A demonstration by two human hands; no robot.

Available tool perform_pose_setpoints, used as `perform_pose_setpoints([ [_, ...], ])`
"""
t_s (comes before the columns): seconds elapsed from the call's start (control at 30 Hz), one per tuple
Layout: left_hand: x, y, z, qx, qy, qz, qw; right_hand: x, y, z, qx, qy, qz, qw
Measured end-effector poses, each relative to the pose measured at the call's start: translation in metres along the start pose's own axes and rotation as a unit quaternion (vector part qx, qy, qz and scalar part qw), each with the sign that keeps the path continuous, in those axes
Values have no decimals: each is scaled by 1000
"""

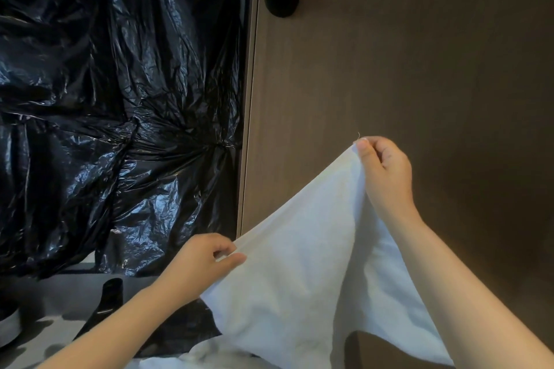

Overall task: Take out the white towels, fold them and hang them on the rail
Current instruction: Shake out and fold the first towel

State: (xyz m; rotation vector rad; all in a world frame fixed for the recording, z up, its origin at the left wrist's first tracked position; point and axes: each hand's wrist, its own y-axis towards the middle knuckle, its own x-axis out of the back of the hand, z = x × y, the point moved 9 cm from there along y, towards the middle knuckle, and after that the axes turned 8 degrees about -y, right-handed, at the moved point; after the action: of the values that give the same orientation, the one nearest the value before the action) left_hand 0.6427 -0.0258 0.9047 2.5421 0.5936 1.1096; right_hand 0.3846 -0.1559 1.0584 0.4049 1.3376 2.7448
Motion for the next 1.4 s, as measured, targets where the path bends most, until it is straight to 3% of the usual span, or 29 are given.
perform_pose_setpoints([
  [0.33, 43, 28, 38, 62, 60, -25, 996, 32, 26, -20, -17, -47, -46, 998],
  [0.53, 95, 59, 2, -4, 54, -117, 992, 51, 34, -32, -36, -50, -87, 994],
  [0.8, 133, 97, -35, -50, 103, -133, 985, 62, 41, -47, -86, -26, -129, 988],
  [1.1, 157, 97, -46, -80, 26, -215, 973, 56, 48, -66, -148, 21, -128, 981],
  [1.23, 160, 95, -36, -43, -67, -235, 969, 54, 44, -73, -166, 32, -124, 978],
  [1.4, 164, 95, -42, -57, -43, -266, 961, 51, 42, -73, -168, 30, -110, 979],
])
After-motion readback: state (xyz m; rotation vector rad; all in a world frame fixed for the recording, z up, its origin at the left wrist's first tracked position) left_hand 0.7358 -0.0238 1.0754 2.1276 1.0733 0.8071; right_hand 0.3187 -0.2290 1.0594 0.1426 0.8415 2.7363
